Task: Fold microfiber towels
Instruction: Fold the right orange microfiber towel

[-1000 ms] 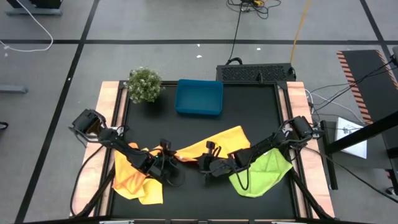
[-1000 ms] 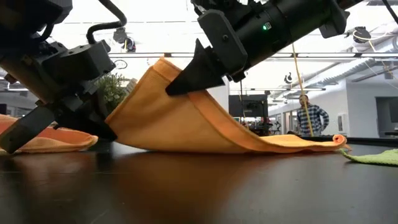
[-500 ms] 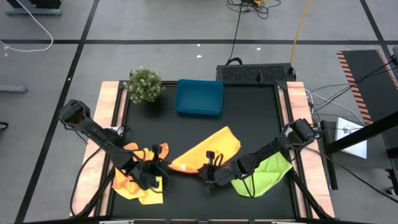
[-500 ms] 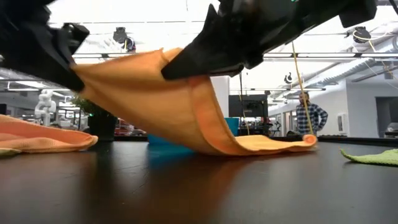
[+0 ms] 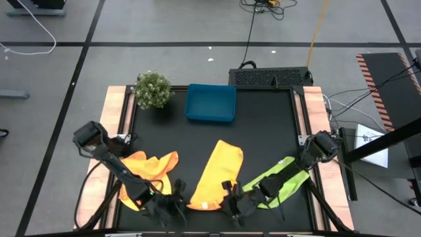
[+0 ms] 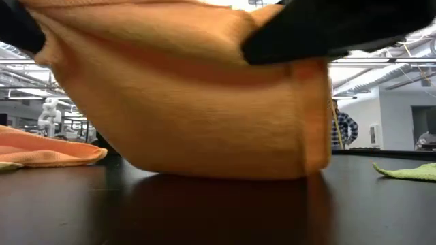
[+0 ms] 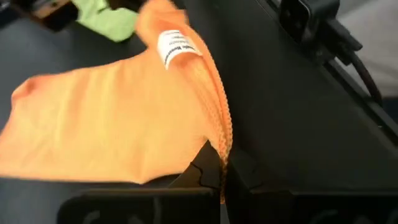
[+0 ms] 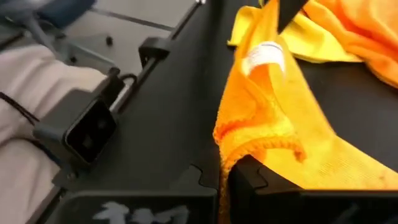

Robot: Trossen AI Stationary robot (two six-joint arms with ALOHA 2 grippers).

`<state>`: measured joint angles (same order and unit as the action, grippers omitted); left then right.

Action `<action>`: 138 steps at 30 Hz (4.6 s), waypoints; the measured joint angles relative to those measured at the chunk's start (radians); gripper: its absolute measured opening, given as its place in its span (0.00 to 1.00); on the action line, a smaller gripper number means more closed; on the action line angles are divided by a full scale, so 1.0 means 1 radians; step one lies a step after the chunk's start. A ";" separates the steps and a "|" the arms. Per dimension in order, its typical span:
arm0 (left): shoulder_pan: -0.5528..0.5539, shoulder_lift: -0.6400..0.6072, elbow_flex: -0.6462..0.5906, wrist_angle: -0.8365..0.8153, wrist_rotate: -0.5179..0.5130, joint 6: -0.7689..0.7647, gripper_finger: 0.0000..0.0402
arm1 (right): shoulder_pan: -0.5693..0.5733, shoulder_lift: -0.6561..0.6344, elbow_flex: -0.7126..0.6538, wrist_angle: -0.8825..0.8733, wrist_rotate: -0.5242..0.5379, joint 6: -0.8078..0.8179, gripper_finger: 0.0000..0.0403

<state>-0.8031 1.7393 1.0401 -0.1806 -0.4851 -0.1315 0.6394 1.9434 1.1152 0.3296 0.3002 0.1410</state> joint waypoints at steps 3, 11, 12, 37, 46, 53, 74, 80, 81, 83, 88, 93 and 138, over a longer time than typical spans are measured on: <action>0.017 0.054 0.098 -0.161 -0.014 0.025 0.00 | 0.038 -0.002 -0.001 -0.027 0.091 0.001 0.00; 0.058 0.059 0.191 -0.259 -0.013 0.058 0.00 | 0.141 -0.006 -0.001 -0.057 0.322 0.023 0.00; 0.060 0.056 0.192 -0.259 -0.018 0.086 0.01 | 0.151 -0.006 -0.001 -0.054 0.362 0.024 0.00; 0.498 0.047 0.119 -0.283 0.090 0.440 0.00 | 0.041 -0.006 -0.129 -0.353 0.804 0.743 0.00; 0.591 0.047 0.030 -0.106 0.121 0.554 0.00 | 0.018 -0.006 -0.198 -0.346 0.826 0.894 0.00; 0.647 0.047 -0.020 0.010 0.175 0.604 0.00 | 0.003 -0.006 -0.199 -0.348 0.814 0.892 0.00; 0.589 0.047 -0.100 0.221 0.141 0.741 0.00 | 0.047 -0.010 -0.199 -0.469 0.920 0.955 0.00; 0.619 0.001 -0.100 0.167 0.140 0.754 0.00 | 0.013 -0.037 -0.190 -0.385 0.921 0.781 0.00; 0.619 -0.020 -0.100 0.145 0.141 0.754 0.00 | 0.013 -0.050 -0.190 -0.364 0.914 0.745 0.00; 0.618 -0.056 -0.100 0.122 0.144 0.754 0.00 | 0.012 -0.081 -0.189 -0.358 0.906 0.694 0.00; 0.631 -0.142 -0.098 0.108 0.193 0.774 0.00 | -0.022 -0.166 -0.194 -0.380 0.907 0.696 0.00; 0.694 -0.138 -0.099 0.123 0.322 0.820 0.00 | -0.061 -0.164 -0.225 -0.387 0.866 0.760 0.00; 0.847 -0.010 -0.099 0.343 0.324 0.852 0.39 | -0.234 -0.361 -0.471 -0.371 0.875 0.823 0.36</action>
<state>0.0435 1.7292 0.9413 0.1625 -0.1608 0.7207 0.4056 1.5825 0.6441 -0.0418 1.1754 0.9642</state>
